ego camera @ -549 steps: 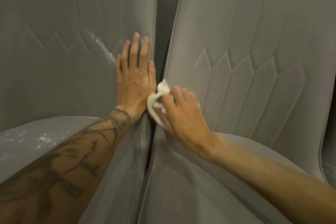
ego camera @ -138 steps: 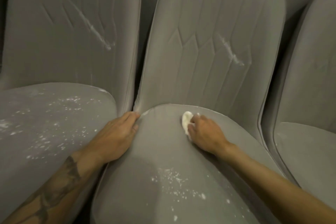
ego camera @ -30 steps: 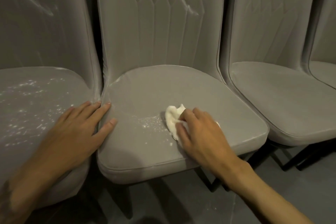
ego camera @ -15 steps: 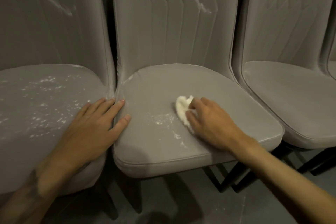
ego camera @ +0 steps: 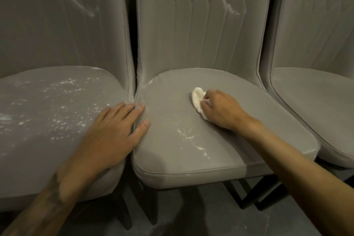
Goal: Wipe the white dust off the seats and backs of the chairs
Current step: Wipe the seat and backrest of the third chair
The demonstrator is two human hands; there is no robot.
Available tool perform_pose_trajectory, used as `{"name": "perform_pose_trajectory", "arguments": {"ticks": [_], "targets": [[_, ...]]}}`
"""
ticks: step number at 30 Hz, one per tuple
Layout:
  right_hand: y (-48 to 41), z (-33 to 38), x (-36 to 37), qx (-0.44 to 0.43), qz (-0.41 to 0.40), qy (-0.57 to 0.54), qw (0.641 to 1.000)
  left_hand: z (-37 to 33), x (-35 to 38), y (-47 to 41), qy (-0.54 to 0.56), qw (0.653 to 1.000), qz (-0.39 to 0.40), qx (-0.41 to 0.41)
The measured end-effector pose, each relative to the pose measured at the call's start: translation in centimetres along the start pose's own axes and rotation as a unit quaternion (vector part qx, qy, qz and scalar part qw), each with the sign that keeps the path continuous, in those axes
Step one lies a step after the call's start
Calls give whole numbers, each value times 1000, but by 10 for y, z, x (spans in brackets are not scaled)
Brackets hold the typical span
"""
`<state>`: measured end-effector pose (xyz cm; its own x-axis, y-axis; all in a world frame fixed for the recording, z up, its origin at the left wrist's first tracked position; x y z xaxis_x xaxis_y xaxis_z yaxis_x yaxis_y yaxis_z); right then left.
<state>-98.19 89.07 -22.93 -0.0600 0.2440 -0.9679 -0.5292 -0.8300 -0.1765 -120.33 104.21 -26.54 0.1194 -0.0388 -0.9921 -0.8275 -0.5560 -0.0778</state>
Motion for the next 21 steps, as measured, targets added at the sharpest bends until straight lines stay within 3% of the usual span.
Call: {"name": "perform_pose_trajectory", "arguments": {"ticks": [2, 4, 6, 8, 11, 13, 18, 21], "targets": [[2, 24, 5, -42, -22, -4, 999, -1, 1, 1, -16, 1000, 3, 4], [22, 59, 12, -139, -50, -48, 988, -1, 1, 0, -25, 1000, 0, 8], [38, 74, 14, -205, -28, -83, 975, -1, 0, -1, -13, 1000, -3, 1], [21, 57, 15, -191, 0, -68, 979, 0, -1, -2, 7, 1000, -8, -8], [-29, 13, 14, -57, 8, -9, 998, 0, -1, -3, 21, 1000, -15, -13], [-47, 13, 19, -17, 1, -5, 1000, 1, -1, -3, 19, 999, -23, -13], [-14, 88, 31, -213, -32, -90, 972, 6, 3, -4, 64, 997, -19, -25], [-44, 69, 34, -186, 5, -66, 980, 5, 3, -3, 61, 998, -26, -22]]}}
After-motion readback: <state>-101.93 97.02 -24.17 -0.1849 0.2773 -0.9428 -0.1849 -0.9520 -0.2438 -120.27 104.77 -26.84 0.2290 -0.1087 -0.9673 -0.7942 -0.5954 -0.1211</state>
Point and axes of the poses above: each hand's wrist, its own y-axis away from the middle knuckle, its own x-axis out of the palm, z = x × y, the point moved 8 cm from there along -y, towards the middle knuckle, and after that the axes turned 8 degrees about -x, right-handed, at the moved point
